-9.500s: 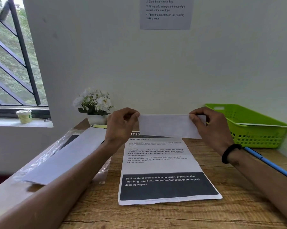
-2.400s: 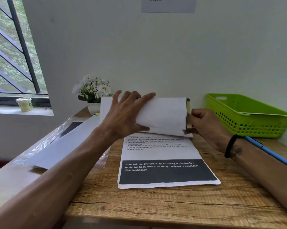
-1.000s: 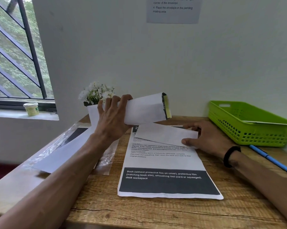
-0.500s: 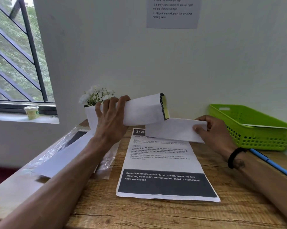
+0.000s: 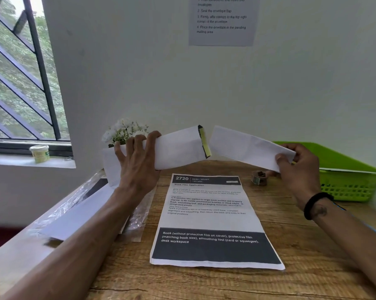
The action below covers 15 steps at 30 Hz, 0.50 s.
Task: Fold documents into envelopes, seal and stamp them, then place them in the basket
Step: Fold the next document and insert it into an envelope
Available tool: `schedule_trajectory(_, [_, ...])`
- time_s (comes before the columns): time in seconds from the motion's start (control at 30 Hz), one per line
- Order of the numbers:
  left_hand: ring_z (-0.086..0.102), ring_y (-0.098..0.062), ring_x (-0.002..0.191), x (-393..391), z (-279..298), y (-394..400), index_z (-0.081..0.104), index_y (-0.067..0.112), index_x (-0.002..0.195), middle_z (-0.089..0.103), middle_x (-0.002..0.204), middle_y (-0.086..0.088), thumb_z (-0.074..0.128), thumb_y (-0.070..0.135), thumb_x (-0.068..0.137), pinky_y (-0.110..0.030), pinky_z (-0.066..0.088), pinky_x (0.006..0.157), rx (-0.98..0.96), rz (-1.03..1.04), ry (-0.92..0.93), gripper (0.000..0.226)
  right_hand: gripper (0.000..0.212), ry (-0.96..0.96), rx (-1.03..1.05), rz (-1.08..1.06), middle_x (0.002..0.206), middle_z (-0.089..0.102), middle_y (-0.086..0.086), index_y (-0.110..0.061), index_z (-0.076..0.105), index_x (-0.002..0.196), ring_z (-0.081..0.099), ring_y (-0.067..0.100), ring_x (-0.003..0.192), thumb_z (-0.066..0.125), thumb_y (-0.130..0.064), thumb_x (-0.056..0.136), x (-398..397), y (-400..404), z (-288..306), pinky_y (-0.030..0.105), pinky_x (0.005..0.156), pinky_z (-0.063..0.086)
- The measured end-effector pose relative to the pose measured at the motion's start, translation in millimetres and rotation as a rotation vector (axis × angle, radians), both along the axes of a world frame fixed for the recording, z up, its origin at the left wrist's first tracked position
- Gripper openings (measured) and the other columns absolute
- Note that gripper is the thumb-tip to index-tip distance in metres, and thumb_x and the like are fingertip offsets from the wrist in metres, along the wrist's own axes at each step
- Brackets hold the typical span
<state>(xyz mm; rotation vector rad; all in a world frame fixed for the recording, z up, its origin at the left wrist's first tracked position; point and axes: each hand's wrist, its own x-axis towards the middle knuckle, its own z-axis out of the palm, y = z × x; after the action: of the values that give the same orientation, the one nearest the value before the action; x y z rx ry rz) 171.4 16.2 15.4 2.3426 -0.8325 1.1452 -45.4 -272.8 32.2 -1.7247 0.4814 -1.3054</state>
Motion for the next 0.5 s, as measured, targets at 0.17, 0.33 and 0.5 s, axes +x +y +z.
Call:
schedule_trajectory(0.17, [0.041,-0.036,0.125,2.6,-2.9,-0.3,0.039,0.027,0.141,0.047,0.127,-0.012,0.092,0.026,0.057,-0.073,0.021,0.114,0.009,0.014,0.0,0.1,0.019,-0.065,0.184,0.038,0.123,0.064,0.022,-0.009,0.062,0.114,0.069,0.023,0.055,0.06,0.001,0.098,0.0,-5.5,1.4,0.021,0.046,0.056])
schedule_trajectory(0.33, [0.041,-0.036,0.125,3.1,-3.9,0.2,0.039,0.027,0.141,0.047,0.126,-0.012,0.093,0.027,0.057,-0.074,0.022,0.112,0.017,0.021,0.0,0.099,0.023,-0.081,0.275,0.106,0.119,0.064,0.016,-0.005,0.062,0.119,0.068,0.025,0.066,0.062,0.002,0.097,-1.1,-3.0,3.1,0.023,0.051,0.059])
schedule_trajectory(0.5, [0.041,-0.036,0.126,2.9,-3.5,-1.1,0.038,0.028,0.141,0.046,0.127,-0.012,0.092,0.025,0.058,-0.073,0.02,0.114,0.012,0.008,0.004,0.099,0.022,-0.041,0.269,0.157,0.104,0.066,0.011,-0.001,0.06,0.119,0.065,0.024,0.057,0.061,0.003,0.098,-0.3,2.2,2.9,0.026,0.052,0.06])
